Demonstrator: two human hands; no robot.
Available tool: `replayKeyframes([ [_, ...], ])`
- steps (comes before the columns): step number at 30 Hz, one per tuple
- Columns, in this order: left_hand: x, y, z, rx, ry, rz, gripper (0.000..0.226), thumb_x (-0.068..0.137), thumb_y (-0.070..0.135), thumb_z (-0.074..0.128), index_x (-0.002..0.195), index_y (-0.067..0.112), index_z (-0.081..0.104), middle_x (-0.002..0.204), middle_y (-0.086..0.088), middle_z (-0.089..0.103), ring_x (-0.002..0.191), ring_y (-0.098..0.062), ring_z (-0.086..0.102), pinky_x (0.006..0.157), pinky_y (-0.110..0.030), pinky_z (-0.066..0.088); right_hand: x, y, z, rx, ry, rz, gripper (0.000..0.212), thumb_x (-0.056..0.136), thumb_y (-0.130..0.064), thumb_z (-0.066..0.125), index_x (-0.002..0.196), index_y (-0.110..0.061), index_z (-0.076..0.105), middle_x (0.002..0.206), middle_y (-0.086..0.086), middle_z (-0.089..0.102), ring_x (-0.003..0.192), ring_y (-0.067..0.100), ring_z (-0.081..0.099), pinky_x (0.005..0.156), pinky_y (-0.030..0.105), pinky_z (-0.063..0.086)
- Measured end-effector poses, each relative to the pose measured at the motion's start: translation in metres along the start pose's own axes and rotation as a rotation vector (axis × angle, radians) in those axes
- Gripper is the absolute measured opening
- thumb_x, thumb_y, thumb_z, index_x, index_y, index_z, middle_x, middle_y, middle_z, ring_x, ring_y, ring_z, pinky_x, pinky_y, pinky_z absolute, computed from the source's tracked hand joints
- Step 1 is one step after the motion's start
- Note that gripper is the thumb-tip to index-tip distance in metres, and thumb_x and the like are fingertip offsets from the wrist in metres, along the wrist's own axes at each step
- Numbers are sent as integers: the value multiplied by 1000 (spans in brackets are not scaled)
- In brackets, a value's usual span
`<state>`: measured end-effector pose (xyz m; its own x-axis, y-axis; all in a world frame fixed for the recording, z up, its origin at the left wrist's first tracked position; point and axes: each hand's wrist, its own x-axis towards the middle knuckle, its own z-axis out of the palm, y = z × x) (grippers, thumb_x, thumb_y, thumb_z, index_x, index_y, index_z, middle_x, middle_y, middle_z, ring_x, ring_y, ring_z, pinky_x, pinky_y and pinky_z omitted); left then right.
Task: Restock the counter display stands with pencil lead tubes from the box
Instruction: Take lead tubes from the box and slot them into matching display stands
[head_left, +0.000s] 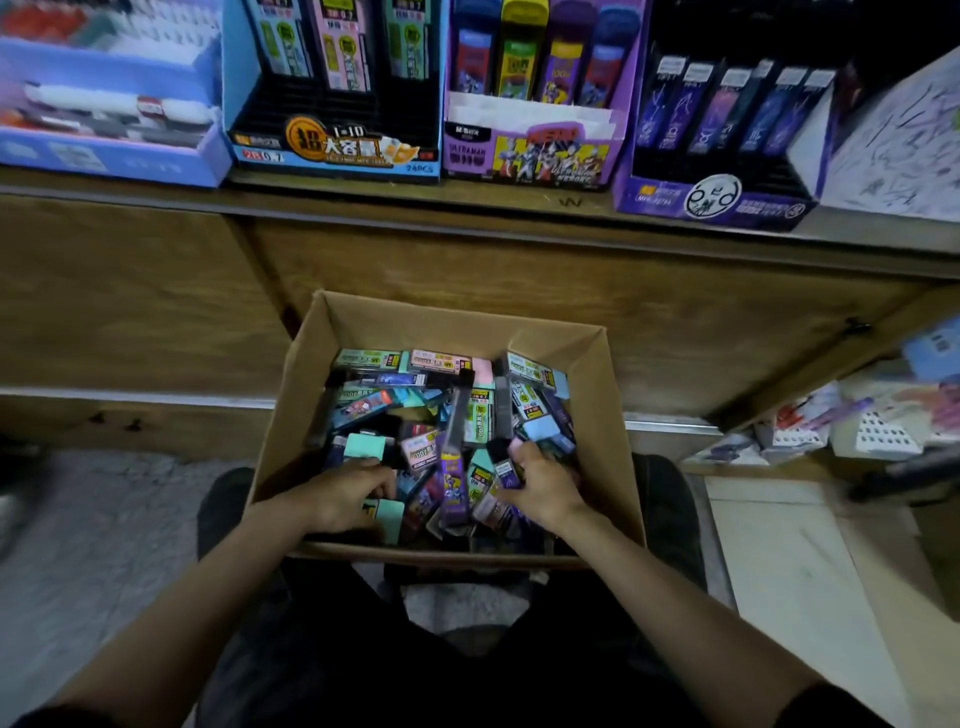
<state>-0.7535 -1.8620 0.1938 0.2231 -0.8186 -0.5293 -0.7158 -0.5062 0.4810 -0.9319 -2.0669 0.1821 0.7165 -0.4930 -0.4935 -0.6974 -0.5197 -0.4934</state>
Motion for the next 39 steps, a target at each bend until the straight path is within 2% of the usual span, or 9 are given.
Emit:
replayKeyframes([
  [5,5,6,4,6,43,-24,25,83,20,69,104,7,61,94,0,44,90,-13,43,74,-23,33,0,3,2,99,31,35,50,80,-24,73,122,-6,50,119,13,60,110,26,57,90,32,46],
  [8,4,12,0,-267,196,-25,20,87,15,65,102,3,58,86,-2,50,84,-17,50,66,-22,34,-5,1,-1,237,16,54,24,79,-20,74,89,-11,54,79,4,59,78,17,57,66,27,41],
  [11,3,24,-11,-558,319,-23,5,94,18,54,93,18,50,76,2,52,71,-11,51,58,-16,36,-8,-11,-8,489,47,25,18,83,-15,70,93,-8,58,85,-2,56,81,10,52,70,18,39],
  [14,11,41,-16,-793,419,-50,16,97,22,49,113,17,51,98,0,58,95,-16,56,81,-26,44,-9,-35,-12,596,103,-33,34,83,-19,70,112,-8,56,98,1,54,90,12,52,78,18,41],
  [19,22,73,-13,-1459,461,-148,35,87,38,60,117,21,56,115,-4,65,110,-22,60,98,-42,45,-18,-71,6,594,219,-188,22,82,-19,71,99,-17,58,78,-13,51,69,-4,52,61,3,37],
  [23,22,69,-10,-1377,518,-120,39,84,17,67,119,4,54,112,-15,65,105,-27,62,97,-41,47,-19,-84,18,429,309,-259,28,79,-20,73,101,-9,60,84,-2,48,72,11,46,65,16,36],
  [28,17,45,-13,-1349,607,-161,27,83,8,67,109,9,62,96,-11,70,86,-26,67,80,-38,54,-12,-89,9,552,71,-317,26,83,-19,70,107,-8,64,96,2,61,85,11,57,78,15,43],
  [34,1,27,-25,-1560,593,-163,41,69,29,74,107,16,65,88,-12,74,76,-19,72,61,-31,57,44,-86,-12,384,326,6,32,92,-28,59,100,3,58,94,20,61,80,24,53,65,28,34],
  [39,0,30,-28,-1630,567,-144,26,85,29,61,109,19,60,84,-8,75,73,-17,72,57,-28,55,68,-91,0,128,195,139,61,84,-44,64,124,-4,42,126,17,46,115,36,50,88,41,45],
])
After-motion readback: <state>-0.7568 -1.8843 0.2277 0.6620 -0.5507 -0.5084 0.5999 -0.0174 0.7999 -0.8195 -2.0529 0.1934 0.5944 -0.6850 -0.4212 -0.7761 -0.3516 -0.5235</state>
